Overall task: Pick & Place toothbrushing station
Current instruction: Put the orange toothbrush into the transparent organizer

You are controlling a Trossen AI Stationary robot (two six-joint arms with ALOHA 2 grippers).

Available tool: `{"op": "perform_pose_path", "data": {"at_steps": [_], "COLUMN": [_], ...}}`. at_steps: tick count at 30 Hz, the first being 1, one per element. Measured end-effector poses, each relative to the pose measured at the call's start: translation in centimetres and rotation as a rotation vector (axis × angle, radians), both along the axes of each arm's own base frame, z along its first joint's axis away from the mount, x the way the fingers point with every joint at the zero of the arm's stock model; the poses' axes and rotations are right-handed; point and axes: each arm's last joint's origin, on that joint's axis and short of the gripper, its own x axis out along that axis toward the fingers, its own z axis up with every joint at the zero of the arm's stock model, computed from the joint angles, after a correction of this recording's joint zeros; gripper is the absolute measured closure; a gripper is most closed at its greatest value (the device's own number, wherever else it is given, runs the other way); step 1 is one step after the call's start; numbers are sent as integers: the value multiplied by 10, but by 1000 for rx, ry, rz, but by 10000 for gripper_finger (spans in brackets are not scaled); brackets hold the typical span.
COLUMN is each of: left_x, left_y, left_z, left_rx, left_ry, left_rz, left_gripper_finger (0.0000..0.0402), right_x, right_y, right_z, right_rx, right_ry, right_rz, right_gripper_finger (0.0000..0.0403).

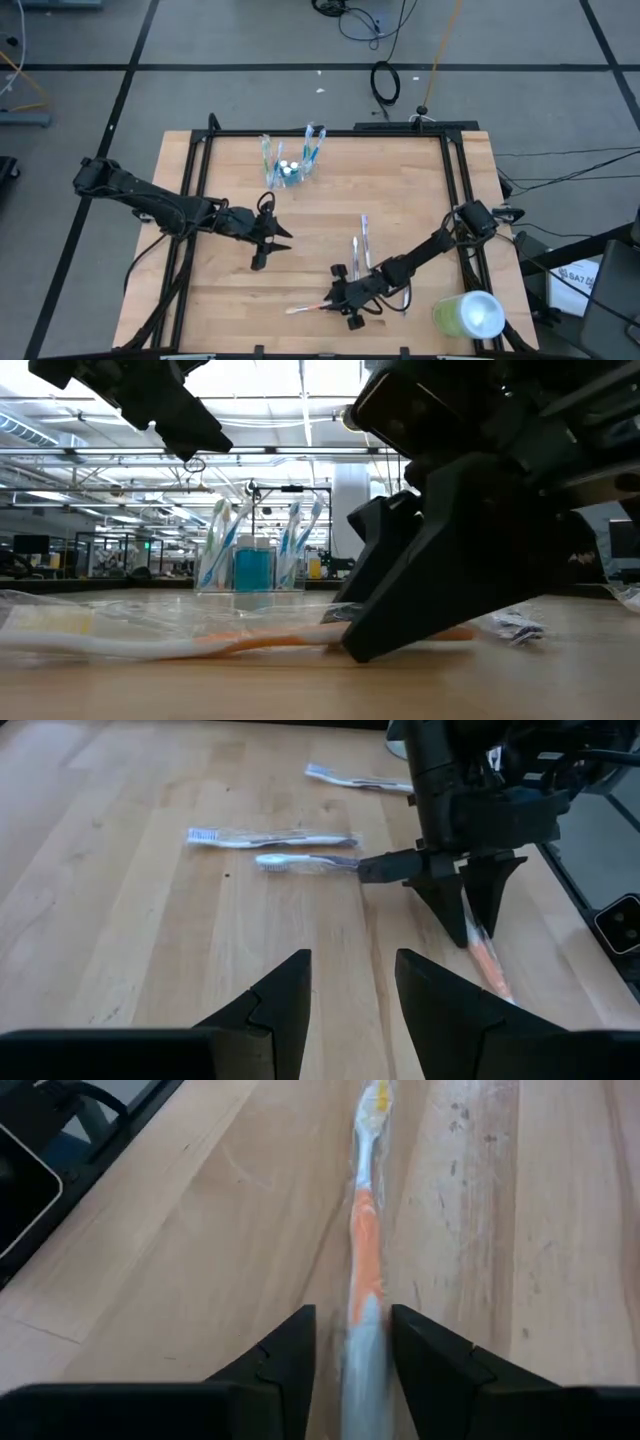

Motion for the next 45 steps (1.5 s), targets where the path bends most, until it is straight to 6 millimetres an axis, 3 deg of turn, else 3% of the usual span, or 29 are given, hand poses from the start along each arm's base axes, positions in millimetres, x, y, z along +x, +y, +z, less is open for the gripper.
{"op": "perform_pose_path", "data": {"at_steps": [12, 17, 23, 27, 31, 35, 40, 45], "left_x": [-7, -19, -36, -46, -51, -52, -49, -34], "left_y": [1, 6, 14, 17, 19, 19, 18, 14], "left_z": [-1, 9, 34, 45, 52, 54, 58, 60], "left_rx": [4, 15, 57, 163, 174, 232, 309, 315], "left_ry": [57, 48, -87, -159, -209, -229, -276, -367], "left_rz": [-28, -2, 89, 87, 89, 62, 32, 4], "left_gripper_finger": [250, 250, 250, 250, 250, 250, 250, 250], "right_x": [8, 12, 20, 18, 4, -16, -41, -51], "right_y": [-19, -35, -73, -98, -115, -125, -139, -163], "right_z": [-1, 10, 58, 98, 143, 167, 153, 141], "right_rx": [38, 42, 68, 2, -133, -203, -110, 14], "right_ry": [53, 40, -67, -190, -341, -564, -820, -967], "right_rz": [-28, -71, -151, -145, -87, -60, 46, -70], "right_gripper_finger": [379, 386, 368, 379, 386, 376, 380, 383]}}
